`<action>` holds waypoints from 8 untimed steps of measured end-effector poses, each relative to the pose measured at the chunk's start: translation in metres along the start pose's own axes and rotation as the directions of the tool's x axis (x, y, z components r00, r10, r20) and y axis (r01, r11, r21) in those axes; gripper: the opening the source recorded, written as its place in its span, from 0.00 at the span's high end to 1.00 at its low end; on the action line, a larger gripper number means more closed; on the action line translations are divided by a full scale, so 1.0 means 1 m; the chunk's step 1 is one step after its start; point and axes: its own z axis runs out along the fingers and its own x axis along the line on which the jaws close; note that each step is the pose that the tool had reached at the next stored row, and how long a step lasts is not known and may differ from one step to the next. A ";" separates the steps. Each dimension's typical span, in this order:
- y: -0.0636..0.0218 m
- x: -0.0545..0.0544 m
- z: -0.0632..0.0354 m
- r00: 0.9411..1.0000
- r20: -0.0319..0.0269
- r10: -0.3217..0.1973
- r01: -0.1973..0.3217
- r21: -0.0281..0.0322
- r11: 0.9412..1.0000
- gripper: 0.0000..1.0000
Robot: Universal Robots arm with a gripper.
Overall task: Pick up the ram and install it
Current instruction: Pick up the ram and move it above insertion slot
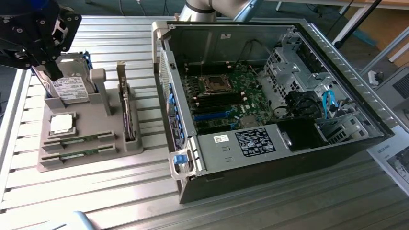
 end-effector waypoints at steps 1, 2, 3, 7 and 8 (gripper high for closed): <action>0.0000 0.000 0.0000 1.000 -0.001 -0.015 0.015 0.000 1.000 0.89; 0.0000 0.000 0.0000 1.000 -0.001 -0.027 0.027 -0.001 1.000 0.89; 0.0000 0.000 0.0000 0.999 -0.002 -0.039 0.039 -0.001 0.999 0.89; 0.0000 0.000 0.0000 0.996 -0.004 -0.086 0.086 -0.002 0.996 0.89; 0.0000 0.000 0.0000 0.995 -0.004 -0.102 0.102 -0.003 0.995 0.89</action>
